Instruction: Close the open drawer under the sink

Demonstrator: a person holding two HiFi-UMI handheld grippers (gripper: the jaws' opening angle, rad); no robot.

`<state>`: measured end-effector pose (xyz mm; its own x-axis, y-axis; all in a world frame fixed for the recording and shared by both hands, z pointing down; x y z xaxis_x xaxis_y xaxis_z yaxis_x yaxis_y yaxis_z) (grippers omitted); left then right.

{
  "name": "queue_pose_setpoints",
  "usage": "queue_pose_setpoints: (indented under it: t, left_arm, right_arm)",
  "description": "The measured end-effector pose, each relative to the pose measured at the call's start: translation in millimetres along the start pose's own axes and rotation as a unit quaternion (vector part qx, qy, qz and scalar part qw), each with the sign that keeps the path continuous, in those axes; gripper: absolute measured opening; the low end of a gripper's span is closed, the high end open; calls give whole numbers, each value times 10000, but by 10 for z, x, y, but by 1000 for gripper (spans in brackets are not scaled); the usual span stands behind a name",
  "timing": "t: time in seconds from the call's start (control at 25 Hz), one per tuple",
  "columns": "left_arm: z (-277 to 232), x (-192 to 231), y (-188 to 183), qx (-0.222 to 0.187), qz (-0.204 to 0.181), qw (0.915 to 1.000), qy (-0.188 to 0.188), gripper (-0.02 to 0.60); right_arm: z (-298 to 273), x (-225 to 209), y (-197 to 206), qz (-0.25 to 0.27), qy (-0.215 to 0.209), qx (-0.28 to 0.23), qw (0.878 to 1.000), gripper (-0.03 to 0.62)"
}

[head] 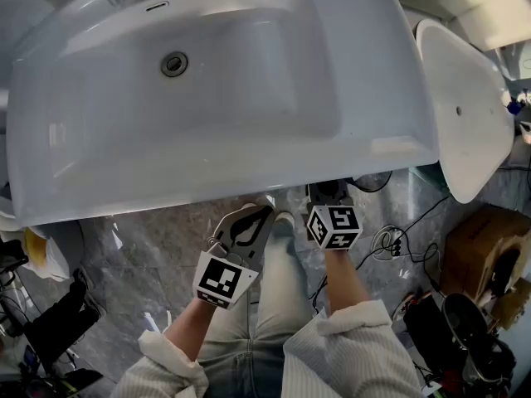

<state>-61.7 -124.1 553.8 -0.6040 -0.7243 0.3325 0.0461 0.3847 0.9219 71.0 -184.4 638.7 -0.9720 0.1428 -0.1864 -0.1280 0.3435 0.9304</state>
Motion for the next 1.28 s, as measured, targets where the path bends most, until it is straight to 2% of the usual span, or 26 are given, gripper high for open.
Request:
queue_pose_setpoints:
  t: [0.44,0.76,1.12,1.28]
  left_arm:
    - [-104,-166,-59,-56,-75,10000,-17,15]
    - [-138,-365,-190,-148,-188,9997,-101,17]
    - [-122,-657,-543,-375,-315,9988,-76,17]
    - [-61,-874,-800,-508,-393,9979,7,17]
  right_arm:
    - [15,3,-16,112,-172,-7,9998,28]
    - [218,45,-221,54,-352,-113,9993,28]
    - [589,213,-555,79,-771,2,9970,28]
    - [867,301,-821,297,-1070,-11,9938,28]
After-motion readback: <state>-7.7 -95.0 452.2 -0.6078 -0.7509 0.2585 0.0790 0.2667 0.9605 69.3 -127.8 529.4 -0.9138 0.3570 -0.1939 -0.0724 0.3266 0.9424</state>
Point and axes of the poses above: the fingertips, and each gripper's own axes: z backward along the fingers, x to its left, y out of its underside, the point moved 2 cm from there along z, backward along the fingers, and after that the axes turned 14 degrees about -x, right-handed, at the moved point
